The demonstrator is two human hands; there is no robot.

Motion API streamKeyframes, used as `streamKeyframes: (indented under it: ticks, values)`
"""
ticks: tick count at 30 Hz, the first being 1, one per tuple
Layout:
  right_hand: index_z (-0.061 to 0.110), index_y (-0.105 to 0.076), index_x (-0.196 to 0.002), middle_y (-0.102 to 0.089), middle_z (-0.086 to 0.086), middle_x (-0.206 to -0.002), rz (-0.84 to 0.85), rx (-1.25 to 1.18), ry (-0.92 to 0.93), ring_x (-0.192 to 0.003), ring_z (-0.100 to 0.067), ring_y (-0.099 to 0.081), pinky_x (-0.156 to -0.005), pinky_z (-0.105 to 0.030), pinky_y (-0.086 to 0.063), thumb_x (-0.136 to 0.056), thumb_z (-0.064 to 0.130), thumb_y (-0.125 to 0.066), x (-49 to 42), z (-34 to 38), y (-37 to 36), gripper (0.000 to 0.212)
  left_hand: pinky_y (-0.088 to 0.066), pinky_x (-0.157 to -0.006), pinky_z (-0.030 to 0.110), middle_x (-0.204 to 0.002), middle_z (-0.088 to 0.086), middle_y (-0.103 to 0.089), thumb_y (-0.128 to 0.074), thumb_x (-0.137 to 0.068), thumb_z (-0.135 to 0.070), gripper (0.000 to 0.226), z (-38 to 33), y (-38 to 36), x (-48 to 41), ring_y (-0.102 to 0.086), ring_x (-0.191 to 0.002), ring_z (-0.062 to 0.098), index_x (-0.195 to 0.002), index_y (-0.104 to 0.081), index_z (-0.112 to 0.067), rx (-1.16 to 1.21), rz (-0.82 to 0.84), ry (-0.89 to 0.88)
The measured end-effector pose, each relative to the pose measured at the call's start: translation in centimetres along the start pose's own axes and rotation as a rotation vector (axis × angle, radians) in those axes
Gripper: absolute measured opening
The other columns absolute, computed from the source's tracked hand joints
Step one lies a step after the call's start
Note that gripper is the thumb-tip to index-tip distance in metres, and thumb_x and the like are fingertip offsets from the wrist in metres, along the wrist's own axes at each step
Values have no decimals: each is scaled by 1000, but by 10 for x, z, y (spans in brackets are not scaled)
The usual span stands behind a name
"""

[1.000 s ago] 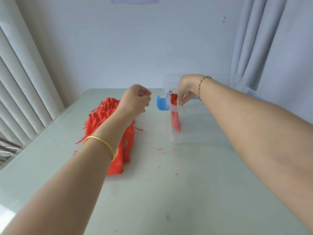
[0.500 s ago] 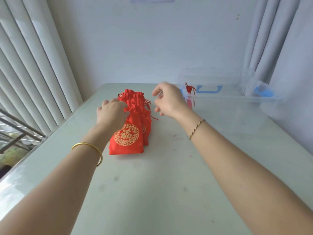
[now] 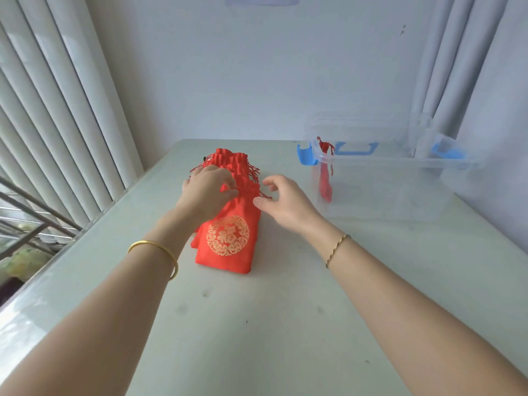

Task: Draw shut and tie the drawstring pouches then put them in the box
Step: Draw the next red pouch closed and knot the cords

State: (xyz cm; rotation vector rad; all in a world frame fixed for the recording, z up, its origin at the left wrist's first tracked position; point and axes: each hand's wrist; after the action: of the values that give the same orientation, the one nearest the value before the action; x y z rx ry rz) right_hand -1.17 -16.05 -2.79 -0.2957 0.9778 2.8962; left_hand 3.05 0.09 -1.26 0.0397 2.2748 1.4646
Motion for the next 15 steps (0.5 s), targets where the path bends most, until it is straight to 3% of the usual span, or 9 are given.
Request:
streamKeyframes:
  ticks: [2,5,7,10,15]
  values:
    - [12,-53,-124,-55,-3,-119,-3,-36,52,-102,-13,-52,-95,-26,-41,-84,21,-64,6,0,10,43,-39,-90,37,-97,2,-56,-66,-82,-20,5,-16,9,4,-50,-102,25,-84,-62,-19,127,23,-165]
    - [14,-62,-100,-59,6,-82,25,-106,108,-80,-10,-55,-75,-23,-44,-84,8,-64,21,-5,35,16,-37,-82,29,-98,4,-62,-68,-80,-21,7,-43,17,12,-52,-94,18,-83,-63,-18,237,17,-312]
    - [12,-60,-93,-56,6,-73,2,-198,133,-66,-2,-55,-68,-18,-45,-83,0,-63,32,-9,54,16,-37,-80,22,-105,-1,-62,-68,-81,-24,15,-56,13,16,-53,-98,13,-94,-62,-21,336,10,-297]
    - [7,-60,-95,-56,4,-72,-7,-317,148,-58,7,-53,-65,-10,-45,-82,-7,-61,44,-18,79,19,-45,-84,21,-109,-1,-62,-65,-85,-19,32,-70,0,20,-59,-100,13,-115,-58,-14,475,68,-197]
    - [11,-59,-109,-64,-2,-90,86,-285,20,-74,-4,-62,-69,-24,-52,-83,1,-64,47,-37,100,28,-50,-81,30,-94,13,-68,-62,-87,-12,12,-85,-21,25,-64,-86,20,-96,-64,-4,638,47,-100]
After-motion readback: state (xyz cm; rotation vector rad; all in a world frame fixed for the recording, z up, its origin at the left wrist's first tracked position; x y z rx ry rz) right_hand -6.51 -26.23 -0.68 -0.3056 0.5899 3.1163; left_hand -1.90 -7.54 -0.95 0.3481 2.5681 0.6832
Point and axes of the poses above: each hand's wrist, its own x-axis away from the middle knuckle, its own y-axis out of the back of the hand, z = x × y
